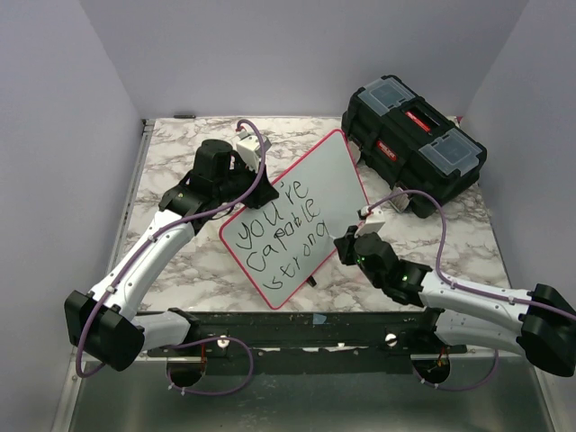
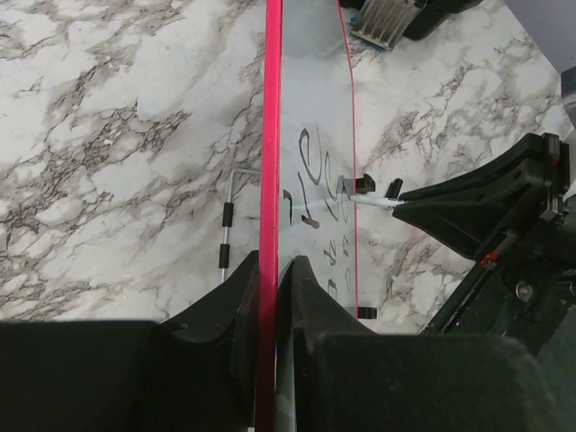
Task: Write a sentence on the whiteboard
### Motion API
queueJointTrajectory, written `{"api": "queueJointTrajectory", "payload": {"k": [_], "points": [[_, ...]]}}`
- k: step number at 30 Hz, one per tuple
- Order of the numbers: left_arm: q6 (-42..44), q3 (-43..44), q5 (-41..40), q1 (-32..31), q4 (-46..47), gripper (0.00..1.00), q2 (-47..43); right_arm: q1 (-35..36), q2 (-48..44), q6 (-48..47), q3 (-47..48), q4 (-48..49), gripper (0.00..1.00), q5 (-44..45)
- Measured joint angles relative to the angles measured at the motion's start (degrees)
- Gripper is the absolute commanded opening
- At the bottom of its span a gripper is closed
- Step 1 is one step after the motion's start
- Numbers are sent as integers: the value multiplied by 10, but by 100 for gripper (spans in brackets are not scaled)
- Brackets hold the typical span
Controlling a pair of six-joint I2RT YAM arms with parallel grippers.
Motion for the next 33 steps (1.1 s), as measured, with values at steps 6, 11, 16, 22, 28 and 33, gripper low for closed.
{"api": "queueJointTrajectory", "payload": {"k": [6,11,16,22,28,33], "points": [[0,0,-1,0,0,0,0,0,2,6,-12,-3,1,-4],[0,0,-3,0,0,0,0,0,6,7,-20,-5,1,-7],[0,0,-3,0,0,0,0,0,6,10,-21,-4,1,-8],[0,0,-3,0,0,0,0,0,6,12,-24,-5,1,-14],[0,0,-4,0,0,0,0,-4,5,13,-26,-5,1,-29],[0,0,-4,0,0,0,0,-4,4,13,-26,-10,1,-42]]}}
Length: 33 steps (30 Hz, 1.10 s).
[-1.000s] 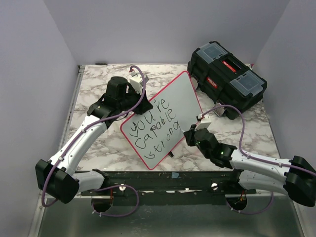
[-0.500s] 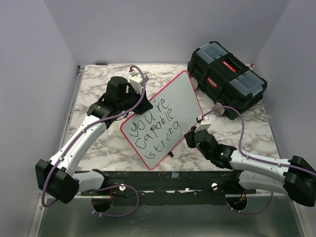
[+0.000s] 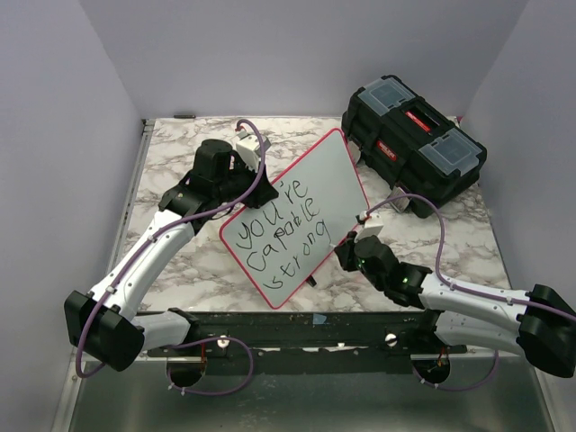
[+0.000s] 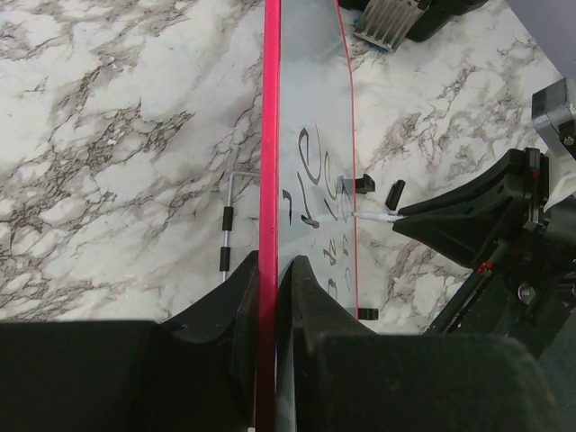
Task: Write a sentence on the whiteboard
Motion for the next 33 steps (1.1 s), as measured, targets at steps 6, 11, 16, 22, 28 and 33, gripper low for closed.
{"api": "queueJointTrajectory", "payload": {"k": [6,11,16,22,28,33], "points": [[0,0,-1,0,-1,0,-2,0,1,0,0,-2,0,-23],[0,0,-2,0,-1,0,-3,0,6,-1,0,-3,1,-45],[0,2,-3,0,0,0,-6,1,11,0,1,-7,1,-94],[1,2,-3,-1,-1,0,-5,2,-8,5,2,-6,1,-147],[2,2,-3,-3,0,0,-5,2,-85,1,30,-3,1,-156],[2,2,-3,-4,1,0,-5,2,-175,-13,76,-27,1,-129]]}}
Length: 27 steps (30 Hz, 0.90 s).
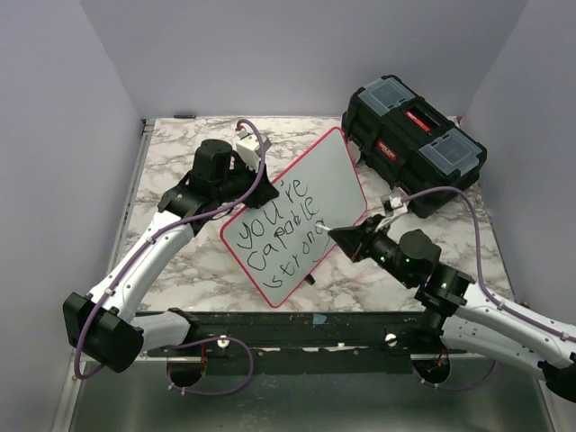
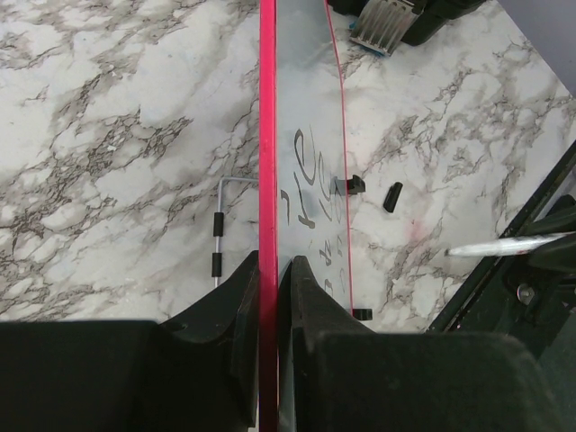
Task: Write a sentence on the whiteboard
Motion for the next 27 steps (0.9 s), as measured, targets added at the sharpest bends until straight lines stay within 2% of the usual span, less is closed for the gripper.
{"api": "queueJointTrajectory", "payload": {"k": [10,27], "points": [[0,2,4,0,-3,0,1,0,-65,-7,19,-71,1,76],[-35,-5,12,-5,5,0,1,0,-155,1,3,-135,1,139]]}}
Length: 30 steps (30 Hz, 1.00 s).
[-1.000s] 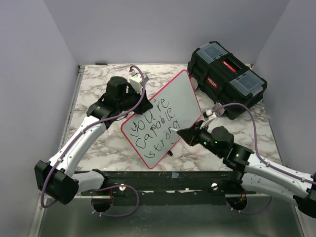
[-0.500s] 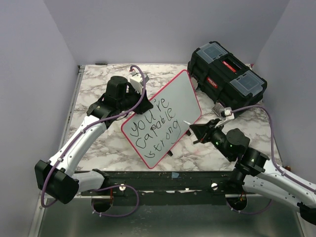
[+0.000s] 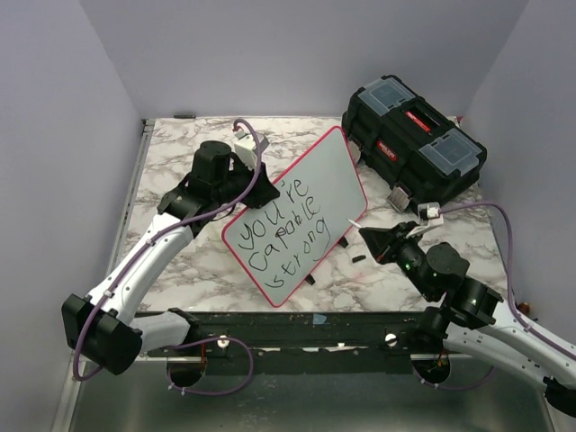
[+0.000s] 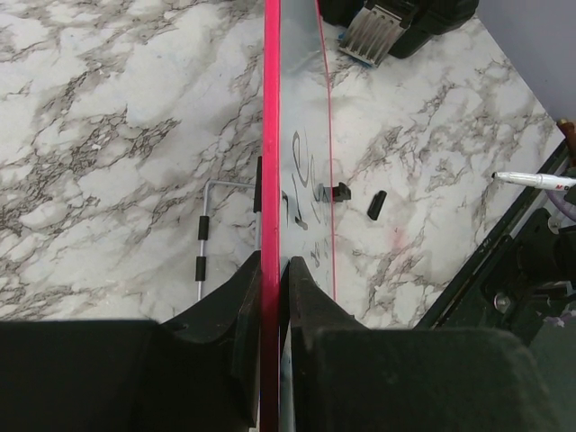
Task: Write a sentence on the whiteboard
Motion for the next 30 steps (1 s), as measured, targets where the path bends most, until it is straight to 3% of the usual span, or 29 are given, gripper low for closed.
{"api": "queueJointTrajectory", "payload": {"k": [15,24,30], "points": [[-41,-35,-24,1,23,0,-26,0,-17,0,-1,-23,1,12],[-37,-6,-40,2,16,23,16,0,-22,0,-1,-30,1,12],[-10,-28,-91,1,-3,36,29,0,-25,0,-1,-33,1,12]]}}
